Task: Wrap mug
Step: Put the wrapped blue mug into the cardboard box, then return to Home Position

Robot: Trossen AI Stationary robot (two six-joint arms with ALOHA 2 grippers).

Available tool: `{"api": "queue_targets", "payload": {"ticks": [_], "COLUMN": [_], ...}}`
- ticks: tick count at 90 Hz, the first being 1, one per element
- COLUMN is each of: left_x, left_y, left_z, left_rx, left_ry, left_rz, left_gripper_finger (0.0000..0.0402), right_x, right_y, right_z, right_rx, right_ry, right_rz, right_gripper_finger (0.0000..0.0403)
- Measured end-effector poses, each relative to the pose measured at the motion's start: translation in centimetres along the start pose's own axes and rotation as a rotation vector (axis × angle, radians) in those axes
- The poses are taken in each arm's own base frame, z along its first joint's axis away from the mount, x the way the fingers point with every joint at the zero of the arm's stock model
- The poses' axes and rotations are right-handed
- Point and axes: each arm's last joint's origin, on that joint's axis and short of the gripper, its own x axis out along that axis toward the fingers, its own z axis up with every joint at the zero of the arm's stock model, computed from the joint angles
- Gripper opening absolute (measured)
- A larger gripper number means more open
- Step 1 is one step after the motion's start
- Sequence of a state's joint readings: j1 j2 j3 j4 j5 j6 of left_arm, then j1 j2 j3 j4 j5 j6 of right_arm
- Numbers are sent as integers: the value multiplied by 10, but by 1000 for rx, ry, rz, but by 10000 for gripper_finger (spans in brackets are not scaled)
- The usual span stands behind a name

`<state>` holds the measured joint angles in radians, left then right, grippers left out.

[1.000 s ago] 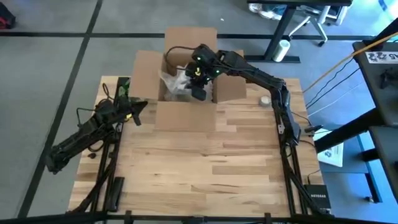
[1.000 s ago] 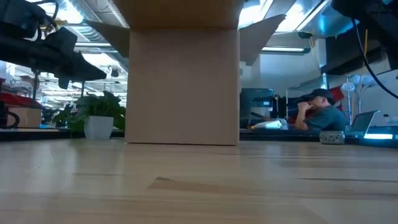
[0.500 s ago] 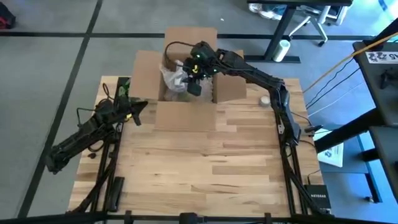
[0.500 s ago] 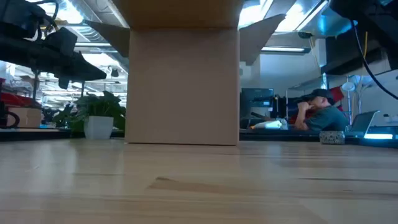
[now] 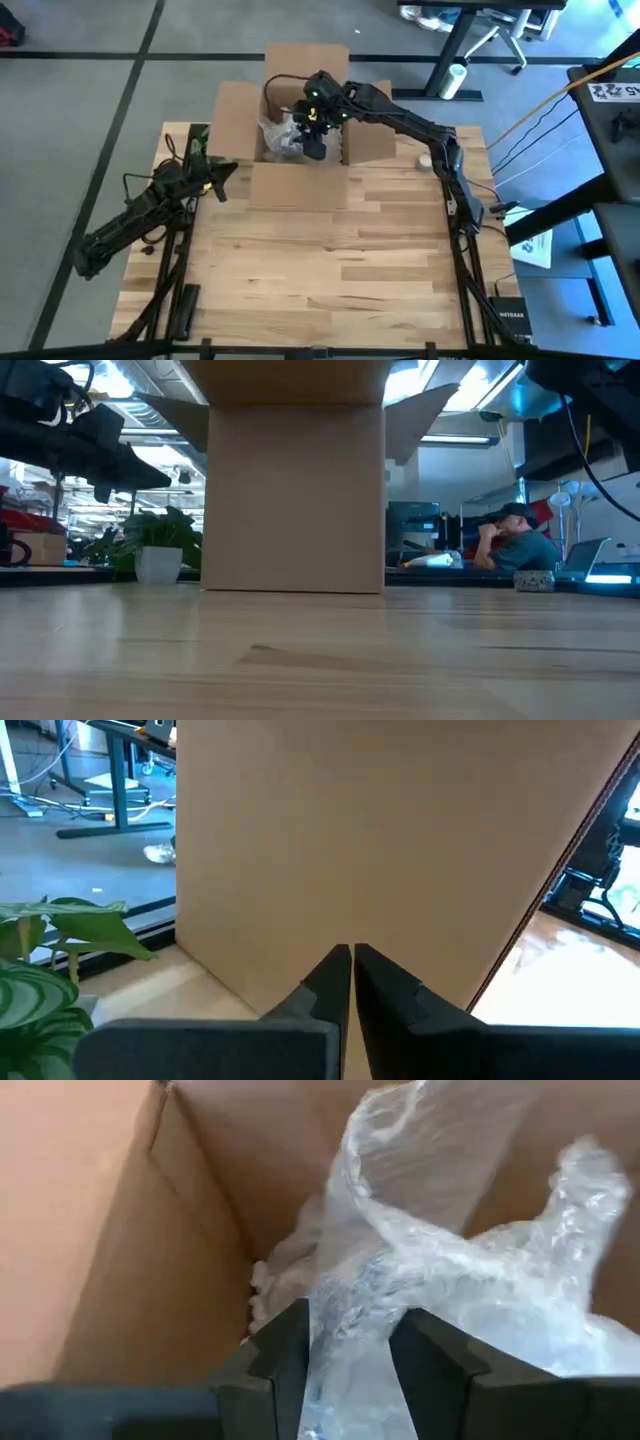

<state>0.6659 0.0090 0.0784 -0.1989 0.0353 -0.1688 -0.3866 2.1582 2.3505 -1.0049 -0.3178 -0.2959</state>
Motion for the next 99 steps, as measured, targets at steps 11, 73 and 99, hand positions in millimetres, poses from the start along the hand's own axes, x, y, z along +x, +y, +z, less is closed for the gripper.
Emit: {"api": "queue_targets", "payload": {"ticks": [11, 73, 99], "left_x": [0, 0, 0], "left_y": [0, 0, 0], "left_z": [0, 0, 0], "left_rx": [0, 0, 0], "left_ry": [0, 0, 0], "left_rz": [0, -1, -1], "left_gripper_finger": [0, 0, 0], "right_x": [2, -62, -90], "right_y": [0, 11, 23], "right_z": [-2, 14, -7], "right_rx": [-5, -51, 76], "right_ry": [23, -47, 177], "right_rz": [-4, -215, -277], "right_gripper_finger": [120, 120, 117]}}
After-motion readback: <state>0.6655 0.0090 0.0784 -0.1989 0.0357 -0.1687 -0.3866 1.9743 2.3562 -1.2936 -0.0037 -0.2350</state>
